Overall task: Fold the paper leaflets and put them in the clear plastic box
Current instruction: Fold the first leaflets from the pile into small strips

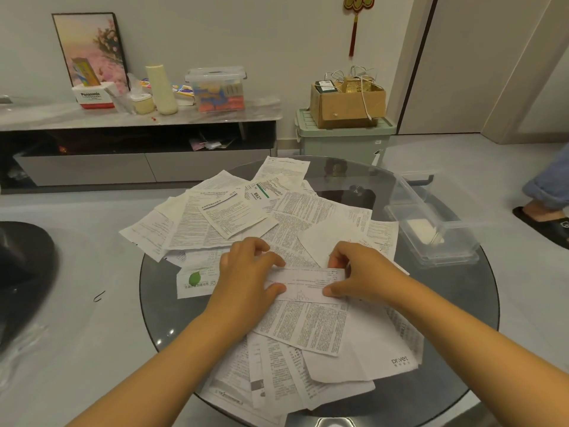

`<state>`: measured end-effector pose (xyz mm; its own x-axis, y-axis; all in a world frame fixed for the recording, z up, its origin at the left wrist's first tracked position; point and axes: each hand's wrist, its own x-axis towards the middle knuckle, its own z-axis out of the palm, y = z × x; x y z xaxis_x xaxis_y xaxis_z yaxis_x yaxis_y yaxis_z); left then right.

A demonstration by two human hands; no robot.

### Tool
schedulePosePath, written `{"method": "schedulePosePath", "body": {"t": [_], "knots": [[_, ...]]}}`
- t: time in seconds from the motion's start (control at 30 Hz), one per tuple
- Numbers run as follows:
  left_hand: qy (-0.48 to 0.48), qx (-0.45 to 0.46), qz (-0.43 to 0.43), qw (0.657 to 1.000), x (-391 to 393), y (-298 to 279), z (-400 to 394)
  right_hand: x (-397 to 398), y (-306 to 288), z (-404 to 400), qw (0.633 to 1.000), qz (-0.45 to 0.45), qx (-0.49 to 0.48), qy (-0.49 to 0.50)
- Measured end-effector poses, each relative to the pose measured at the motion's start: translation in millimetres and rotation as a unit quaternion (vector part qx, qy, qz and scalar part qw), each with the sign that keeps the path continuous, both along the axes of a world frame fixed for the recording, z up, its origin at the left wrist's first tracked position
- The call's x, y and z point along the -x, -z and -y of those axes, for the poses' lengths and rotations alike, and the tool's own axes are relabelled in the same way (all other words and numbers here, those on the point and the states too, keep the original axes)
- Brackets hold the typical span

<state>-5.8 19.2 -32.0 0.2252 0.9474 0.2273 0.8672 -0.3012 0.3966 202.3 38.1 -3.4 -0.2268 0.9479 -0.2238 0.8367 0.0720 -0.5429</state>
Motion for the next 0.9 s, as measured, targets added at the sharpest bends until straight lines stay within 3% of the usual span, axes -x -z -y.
{"method": "schedulePosePath", "body": {"t": [0.1,0.27,0.6,0.73,0.9], "knots": [[0.033,-0.051,-0.021,0.998,-4,-1,2,-1,1,1,1.0,-0.005,-0.004,0.0],[0.087,0.016,-0.019,0.996,-8,0,11,-4,-4,5,1.0,-0.016,0.004,0.001],[0.151,0.07,-0.051,0.985,-10,-4,21,-11,-21,27,0.955,-0.234,0.18,0.012],[0.158,0.057,-0.018,0.986,-14,-4,22,-10,-23,27,0.938,-0.288,0.191,0.001],[0.17,0.073,0.061,0.981,-9,-3,19,-13,-27,25,0.956,-0.253,0.142,-0.04]]}}
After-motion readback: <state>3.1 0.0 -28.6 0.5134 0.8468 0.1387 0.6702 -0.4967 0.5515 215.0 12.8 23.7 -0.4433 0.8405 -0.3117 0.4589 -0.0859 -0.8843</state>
